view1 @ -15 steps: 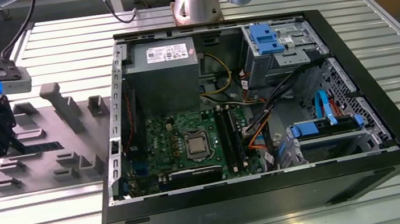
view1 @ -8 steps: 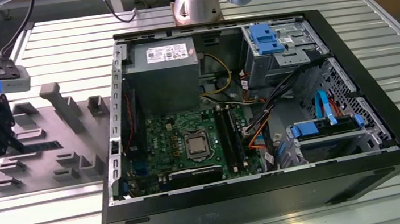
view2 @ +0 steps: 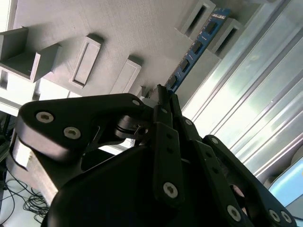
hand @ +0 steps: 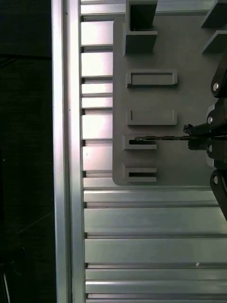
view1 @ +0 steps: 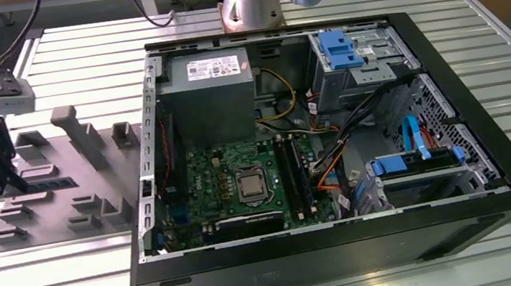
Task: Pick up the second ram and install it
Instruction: 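Pick up the second ram and move it above second insertion slot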
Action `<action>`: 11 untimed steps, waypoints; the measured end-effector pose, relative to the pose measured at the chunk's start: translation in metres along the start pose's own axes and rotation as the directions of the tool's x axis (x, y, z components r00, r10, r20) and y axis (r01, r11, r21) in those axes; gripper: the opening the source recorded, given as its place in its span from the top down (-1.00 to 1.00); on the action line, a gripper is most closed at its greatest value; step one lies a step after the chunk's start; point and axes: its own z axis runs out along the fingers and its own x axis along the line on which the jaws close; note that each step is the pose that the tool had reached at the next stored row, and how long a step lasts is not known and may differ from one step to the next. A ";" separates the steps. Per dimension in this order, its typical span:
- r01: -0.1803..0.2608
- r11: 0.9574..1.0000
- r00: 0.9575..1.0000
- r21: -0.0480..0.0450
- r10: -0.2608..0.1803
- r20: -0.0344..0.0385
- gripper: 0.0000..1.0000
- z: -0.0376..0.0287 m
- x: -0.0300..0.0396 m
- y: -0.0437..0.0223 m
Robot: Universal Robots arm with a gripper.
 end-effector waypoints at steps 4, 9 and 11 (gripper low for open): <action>0.000 1.000 1.000 0.000 0.000 0.000 0.73 -0.0026 0.0000 0.0000; 0.000 1.000 1.000 0.000 0.000 0.000 0.73 -0.0056 -0.0002 0.0000; 0.000 1.000 1.000 0.000 0.000 0.000 0.73 -0.0070 -0.0002 0.0000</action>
